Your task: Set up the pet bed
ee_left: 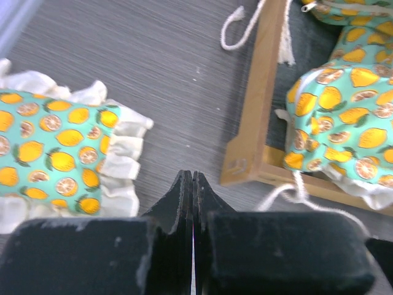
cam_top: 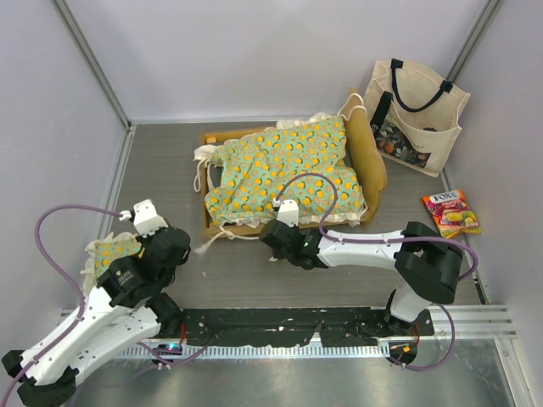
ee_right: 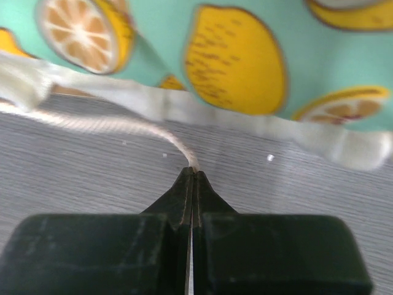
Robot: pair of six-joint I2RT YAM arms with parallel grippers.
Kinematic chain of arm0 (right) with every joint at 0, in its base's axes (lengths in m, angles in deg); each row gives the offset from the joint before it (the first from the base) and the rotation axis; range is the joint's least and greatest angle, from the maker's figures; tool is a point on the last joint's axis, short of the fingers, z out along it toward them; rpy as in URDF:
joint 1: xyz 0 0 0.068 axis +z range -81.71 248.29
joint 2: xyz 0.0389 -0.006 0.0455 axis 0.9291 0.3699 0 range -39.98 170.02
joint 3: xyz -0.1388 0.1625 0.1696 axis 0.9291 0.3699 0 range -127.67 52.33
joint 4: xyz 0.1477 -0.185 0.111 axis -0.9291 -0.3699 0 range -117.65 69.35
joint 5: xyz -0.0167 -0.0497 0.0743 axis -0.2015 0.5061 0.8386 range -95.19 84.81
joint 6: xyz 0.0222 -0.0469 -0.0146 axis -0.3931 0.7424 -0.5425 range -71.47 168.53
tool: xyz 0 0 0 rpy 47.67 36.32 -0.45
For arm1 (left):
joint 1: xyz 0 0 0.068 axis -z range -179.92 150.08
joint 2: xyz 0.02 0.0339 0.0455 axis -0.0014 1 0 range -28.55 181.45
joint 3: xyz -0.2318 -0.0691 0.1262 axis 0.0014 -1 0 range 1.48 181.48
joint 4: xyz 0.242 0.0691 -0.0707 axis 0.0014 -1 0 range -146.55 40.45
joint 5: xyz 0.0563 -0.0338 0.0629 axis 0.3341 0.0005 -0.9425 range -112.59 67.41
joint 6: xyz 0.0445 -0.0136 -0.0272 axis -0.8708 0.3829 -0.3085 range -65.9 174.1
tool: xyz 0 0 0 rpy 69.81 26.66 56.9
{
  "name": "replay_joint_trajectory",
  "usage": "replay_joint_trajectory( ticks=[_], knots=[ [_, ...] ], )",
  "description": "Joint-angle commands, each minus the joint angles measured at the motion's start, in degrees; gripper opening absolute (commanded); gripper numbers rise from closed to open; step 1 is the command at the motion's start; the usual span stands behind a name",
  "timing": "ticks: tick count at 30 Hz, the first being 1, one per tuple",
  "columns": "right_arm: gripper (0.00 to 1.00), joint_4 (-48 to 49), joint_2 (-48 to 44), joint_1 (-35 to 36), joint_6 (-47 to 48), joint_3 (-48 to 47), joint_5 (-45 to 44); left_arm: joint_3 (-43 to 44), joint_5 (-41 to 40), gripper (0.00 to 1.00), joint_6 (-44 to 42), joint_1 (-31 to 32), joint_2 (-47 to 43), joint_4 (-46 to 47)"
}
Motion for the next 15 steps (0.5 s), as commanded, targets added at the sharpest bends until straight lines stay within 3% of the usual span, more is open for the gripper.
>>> replay_joint_trajectory(
  ticks=[1, 6, 10, 11, 12, 14, 15],
  knots=[
    [0.01, -3.9, -3.3, -0.2, -2.9, 1.4, -6.3, 2.3, -0.3, 0.0, -9.0, -3.9, 3.7, 4.2],
    [0.01, -3.5, -5.5, -0.3, -3.2, 3.4, -7.1, 2.2, 9.4, 0.0, -18.0, -14.0, 7.7, 11.3],
    [0.01, -0.6, -4.5, 0.2, -1.1, 2.7, -3.6, 0.9, 19.1, 0.0, -19.3, -17.9, 9.2, 16.2],
    [0.01, -0.3, -3.4, 0.3, -0.6, 2.2, -2.8, -0.7, 24.8, 0.0, -19.5, -18.0, 9.5, 18.6],
    [0.01, 0.1, -2.9, 0.3, 0.2, 1.8, -2.4, -1.8, 27.5, 0.04, -19.2, -18.0, 9.6, 20.1],
    [0.01, 0.5, -1.7, 0.4, 0.9, 0.5, -1.1, -6.0, 34.4, 0.22, -17.2, -17.8, 9.7, 26.0],
    [0.01, 1.1, -1.4, 0.3, 1.3, 0.3, -0.8, -7.3, 37.9, 0.22, -15.6, -17.9, 9.8, 27.2]
  ],
)
